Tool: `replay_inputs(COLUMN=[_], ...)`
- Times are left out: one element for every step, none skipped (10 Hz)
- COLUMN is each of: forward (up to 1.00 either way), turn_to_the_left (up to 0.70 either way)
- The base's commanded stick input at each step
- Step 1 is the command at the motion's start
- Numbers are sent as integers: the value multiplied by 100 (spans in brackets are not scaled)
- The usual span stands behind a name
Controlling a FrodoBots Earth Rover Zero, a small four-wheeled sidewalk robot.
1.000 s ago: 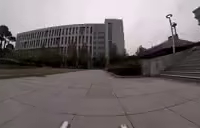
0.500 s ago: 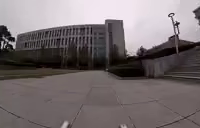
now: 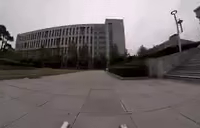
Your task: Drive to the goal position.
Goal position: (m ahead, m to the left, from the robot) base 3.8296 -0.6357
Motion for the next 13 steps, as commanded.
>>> replay_inputs(forward=[70, 70, 70, 70, 70, 70, 70, 70, 70, 70, 70, 70, 70], turn_to_the_left=[0, 0, 0, 0, 0, 0, 0, 0, 0, 0, -8, -33, -34])
